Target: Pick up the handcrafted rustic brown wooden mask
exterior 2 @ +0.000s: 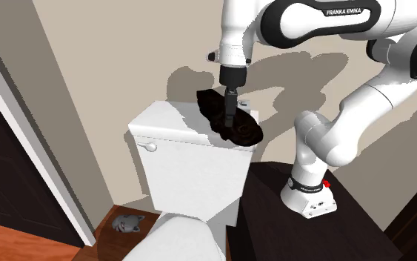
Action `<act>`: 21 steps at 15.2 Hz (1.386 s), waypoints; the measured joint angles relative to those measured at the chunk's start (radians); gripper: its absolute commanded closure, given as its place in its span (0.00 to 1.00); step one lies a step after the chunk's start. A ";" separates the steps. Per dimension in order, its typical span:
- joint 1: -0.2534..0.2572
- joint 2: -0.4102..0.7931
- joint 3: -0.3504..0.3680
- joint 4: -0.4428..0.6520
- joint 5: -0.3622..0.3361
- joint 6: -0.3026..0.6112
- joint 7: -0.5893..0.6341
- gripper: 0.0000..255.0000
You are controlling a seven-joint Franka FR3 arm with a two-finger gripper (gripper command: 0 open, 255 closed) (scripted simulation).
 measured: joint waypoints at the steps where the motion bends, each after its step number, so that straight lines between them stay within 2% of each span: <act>1: 0.000 0.000 0.000 0.000 0.000 0.000 0.000 0.00; 5: -0.050 -0.014 -0.076 -0.002 0.004 0.005 -0.002 0.00; 14: -0.193 -0.008 -0.310 0.026 0.017 0.016 -0.011 0.00; 21: -0.219 -0.021 -0.347 -0.041 0.012 0.069 -0.028 0.00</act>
